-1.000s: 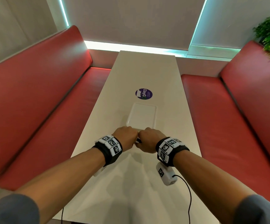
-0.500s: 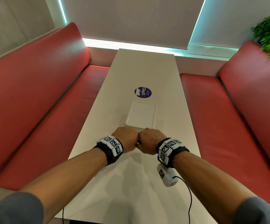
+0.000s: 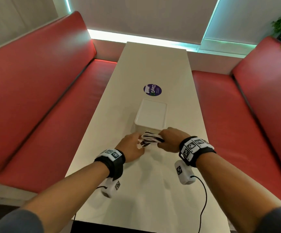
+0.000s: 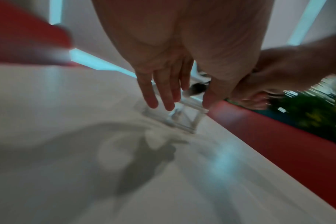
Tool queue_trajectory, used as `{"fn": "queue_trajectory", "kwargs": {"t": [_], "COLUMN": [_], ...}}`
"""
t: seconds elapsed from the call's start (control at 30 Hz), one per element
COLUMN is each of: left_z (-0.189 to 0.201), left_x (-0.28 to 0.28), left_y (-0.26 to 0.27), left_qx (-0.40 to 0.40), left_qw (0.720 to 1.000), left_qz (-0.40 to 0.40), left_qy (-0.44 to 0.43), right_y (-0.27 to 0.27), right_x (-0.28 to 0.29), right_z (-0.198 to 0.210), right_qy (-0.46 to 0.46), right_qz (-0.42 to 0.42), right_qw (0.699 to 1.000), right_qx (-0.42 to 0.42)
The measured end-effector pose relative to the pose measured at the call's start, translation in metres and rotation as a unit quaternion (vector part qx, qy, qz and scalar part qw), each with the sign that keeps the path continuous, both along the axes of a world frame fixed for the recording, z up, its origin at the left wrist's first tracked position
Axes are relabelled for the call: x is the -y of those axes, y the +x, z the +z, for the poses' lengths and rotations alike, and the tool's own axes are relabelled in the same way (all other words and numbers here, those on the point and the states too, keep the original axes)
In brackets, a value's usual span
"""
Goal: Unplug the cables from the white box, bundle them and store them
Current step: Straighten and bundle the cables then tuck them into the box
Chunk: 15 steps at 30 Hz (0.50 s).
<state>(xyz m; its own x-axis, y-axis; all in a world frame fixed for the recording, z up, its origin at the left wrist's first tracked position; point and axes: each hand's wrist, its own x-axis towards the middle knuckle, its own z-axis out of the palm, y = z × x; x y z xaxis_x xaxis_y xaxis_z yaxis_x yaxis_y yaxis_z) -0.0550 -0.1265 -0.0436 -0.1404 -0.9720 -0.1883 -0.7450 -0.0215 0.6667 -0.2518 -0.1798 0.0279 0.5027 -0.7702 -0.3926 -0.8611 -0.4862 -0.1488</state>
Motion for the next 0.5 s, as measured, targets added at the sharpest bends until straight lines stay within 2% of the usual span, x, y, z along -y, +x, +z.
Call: {"fn": "queue_trajectory", "kwargs": {"t": [0.13, 0.23, 0.37, 0.5], "left_z": [-0.022, -0.031, -0.037, -0.035], "left_x": [0.002, 0.016, 0.033, 0.040], "left_y": [0.013, -0.001, -0.024, -0.043], "left_qx": [-0.034, -0.094, -0.191, -0.308], "left_qw": [0.992, 0.973, 0.931, 0.862], "left_qz": [0.093, 0.170, 0.251, 0.330], "left_qy": [0.077, 0.126, 0.183, 0.230], "right_y": [-0.013, 0.000, 0.023, 0.036], "right_x": [0.015, 0.021, 0.030, 0.038], "right_z": [0.013, 0.019, 0.023, 0.015], "right_qy": [-0.009, -0.033, -0.062, -0.037], "right_qz": [-0.055, -0.066, -0.076, -0.101], "right_qw": [0.996, 0.988, 0.978, 0.981], "right_qx": [0.065, 0.134, 0.184, 0.160]}}
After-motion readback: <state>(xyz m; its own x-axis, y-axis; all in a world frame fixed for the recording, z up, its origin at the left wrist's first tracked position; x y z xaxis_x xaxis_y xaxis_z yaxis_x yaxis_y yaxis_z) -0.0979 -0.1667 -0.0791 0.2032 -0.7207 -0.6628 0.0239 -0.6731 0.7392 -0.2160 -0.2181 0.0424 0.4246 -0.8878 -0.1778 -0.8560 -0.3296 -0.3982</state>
